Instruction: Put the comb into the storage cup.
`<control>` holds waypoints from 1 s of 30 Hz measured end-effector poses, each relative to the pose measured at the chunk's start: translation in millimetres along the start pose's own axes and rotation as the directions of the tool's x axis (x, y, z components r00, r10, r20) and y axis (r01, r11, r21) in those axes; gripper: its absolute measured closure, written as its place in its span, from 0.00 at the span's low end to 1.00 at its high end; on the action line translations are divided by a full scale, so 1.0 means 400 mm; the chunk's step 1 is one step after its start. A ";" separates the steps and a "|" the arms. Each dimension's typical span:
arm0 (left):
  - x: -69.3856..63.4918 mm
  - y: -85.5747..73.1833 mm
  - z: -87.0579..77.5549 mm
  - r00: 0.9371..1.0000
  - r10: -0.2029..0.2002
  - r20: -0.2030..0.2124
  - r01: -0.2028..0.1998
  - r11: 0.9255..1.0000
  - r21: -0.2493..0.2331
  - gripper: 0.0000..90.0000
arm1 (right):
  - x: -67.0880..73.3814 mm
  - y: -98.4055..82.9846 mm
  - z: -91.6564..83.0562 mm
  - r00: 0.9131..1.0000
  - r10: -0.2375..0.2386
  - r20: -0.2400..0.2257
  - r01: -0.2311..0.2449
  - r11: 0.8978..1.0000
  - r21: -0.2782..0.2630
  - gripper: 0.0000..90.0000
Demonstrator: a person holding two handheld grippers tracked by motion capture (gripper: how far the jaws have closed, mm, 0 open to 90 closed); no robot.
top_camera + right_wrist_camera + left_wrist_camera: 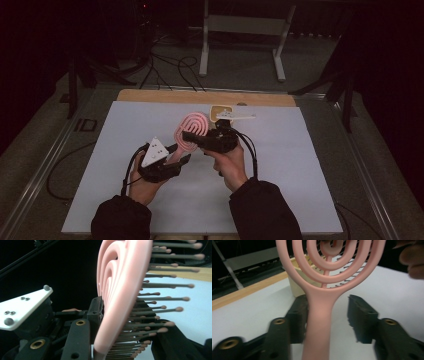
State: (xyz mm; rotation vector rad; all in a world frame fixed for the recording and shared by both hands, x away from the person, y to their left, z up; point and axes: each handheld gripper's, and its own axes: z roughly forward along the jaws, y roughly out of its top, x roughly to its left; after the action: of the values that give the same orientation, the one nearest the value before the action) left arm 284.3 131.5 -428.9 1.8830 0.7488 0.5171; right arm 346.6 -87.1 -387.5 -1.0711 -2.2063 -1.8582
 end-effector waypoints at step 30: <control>0.121 -0.261 -0.249 0.932 -0.139 -0.335 0.108 0.988 -0.111 0.00 | -0.028 -0.001 0.011 0.998 -0.016 0.054 0.016 1.000 -0.005 0.71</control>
State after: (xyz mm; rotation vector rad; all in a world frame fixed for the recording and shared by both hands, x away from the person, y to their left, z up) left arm 226.9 261.8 -482.9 1.6675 1.0465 0.7970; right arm 356.4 -88.4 -394.3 -1.1208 -2.2469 -1.8648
